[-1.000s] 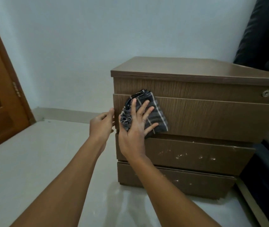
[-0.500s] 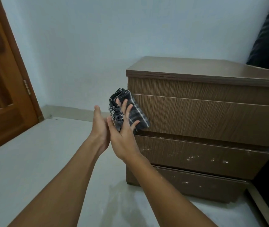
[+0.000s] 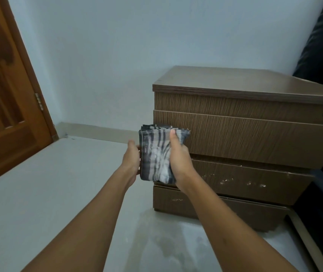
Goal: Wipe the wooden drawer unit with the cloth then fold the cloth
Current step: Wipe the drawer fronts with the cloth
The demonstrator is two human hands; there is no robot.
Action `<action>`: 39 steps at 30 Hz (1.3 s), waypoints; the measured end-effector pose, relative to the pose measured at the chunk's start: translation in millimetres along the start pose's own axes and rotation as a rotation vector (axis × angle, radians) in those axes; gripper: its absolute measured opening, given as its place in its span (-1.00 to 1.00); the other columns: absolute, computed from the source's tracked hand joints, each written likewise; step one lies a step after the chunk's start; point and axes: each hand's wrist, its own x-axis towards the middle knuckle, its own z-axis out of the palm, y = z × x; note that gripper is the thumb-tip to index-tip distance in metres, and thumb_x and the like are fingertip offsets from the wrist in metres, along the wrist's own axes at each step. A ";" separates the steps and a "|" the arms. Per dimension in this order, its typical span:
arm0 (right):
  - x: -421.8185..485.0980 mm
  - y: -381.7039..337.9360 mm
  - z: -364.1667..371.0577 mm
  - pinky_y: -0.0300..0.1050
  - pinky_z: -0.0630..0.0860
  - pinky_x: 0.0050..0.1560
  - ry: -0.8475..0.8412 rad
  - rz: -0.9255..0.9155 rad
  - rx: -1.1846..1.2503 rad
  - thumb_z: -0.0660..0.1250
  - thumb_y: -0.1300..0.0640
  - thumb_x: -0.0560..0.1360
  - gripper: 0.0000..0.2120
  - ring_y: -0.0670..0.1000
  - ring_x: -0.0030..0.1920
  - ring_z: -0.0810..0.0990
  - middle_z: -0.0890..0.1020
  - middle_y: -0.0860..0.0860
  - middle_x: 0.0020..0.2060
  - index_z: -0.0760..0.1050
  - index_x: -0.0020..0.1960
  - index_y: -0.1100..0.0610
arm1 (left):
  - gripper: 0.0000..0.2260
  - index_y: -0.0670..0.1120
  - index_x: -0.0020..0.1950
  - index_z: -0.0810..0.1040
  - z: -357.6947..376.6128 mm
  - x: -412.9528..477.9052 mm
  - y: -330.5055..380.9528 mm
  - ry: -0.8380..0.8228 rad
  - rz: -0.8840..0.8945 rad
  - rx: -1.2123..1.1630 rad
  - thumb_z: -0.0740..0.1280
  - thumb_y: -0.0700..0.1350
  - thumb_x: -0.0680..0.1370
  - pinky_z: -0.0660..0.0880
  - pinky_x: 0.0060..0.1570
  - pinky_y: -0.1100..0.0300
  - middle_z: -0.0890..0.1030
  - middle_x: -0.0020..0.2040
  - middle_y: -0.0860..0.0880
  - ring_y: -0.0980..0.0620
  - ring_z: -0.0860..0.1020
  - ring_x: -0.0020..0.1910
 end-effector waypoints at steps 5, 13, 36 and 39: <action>-24.3 -21.3 -43.9 0.18 0.60 0.11 0.032 0.031 -0.080 0.19 -0.23 0.57 -0.54 0.11 -0.05 0.72 0.73 0.10 -0.07 0.57 0.12 0.13 | -0.77 -0.08 0.09 0.55 18.1 -6.2 -22.1 0.112 0.114 0.260 0.13 -0.05 0.63 0.47 -0.03 0.06 0.62 0.14 -0.12 -0.07 0.56 0.02; -66.7 -36.6 -134.3 0.12 0.61 -0.04 0.178 0.255 0.095 0.21 -0.20 0.58 -0.57 0.17 -0.03 0.71 0.72 0.17 -0.06 0.55 0.15 0.14 | -0.65 -0.11 0.38 0.45 45.4 -2.7 -34.5 0.186 0.120 0.301 0.23 0.00 0.63 0.43 0.10 0.10 0.53 0.30 -0.10 -0.06 0.49 0.20; -102.9 -27.1 -236.7 -0.11 0.40 -0.10 1.002 -0.292 -0.770 0.35 0.08 0.50 -0.90 0.07 -0.05 0.56 0.61 0.04 -0.05 0.52 -0.03 0.09 | -0.75 -0.09 0.15 0.38 69.3 -18.3 -33.7 0.408 0.002 0.093 0.29 0.00 0.57 0.43 0.01 0.05 0.50 0.22 -0.14 -0.07 0.44 0.02; -104.7 -24.1 -252.7 -0.05 0.37 -0.05 1.073 -0.396 -1.015 0.31 0.21 0.50 -0.71 0.12 0.09 0.51 0.56 0.07 0.10 0.52 0.22 0.09 | -0.76 -0.07 0.10 0.36 65.7 -26.0 -34.6 0.427 0.003 0.103 0.30 0.02 0.55 0.45 0.00 0.02 0.51 0.21 -0.15 -0.09 0.45 -0.01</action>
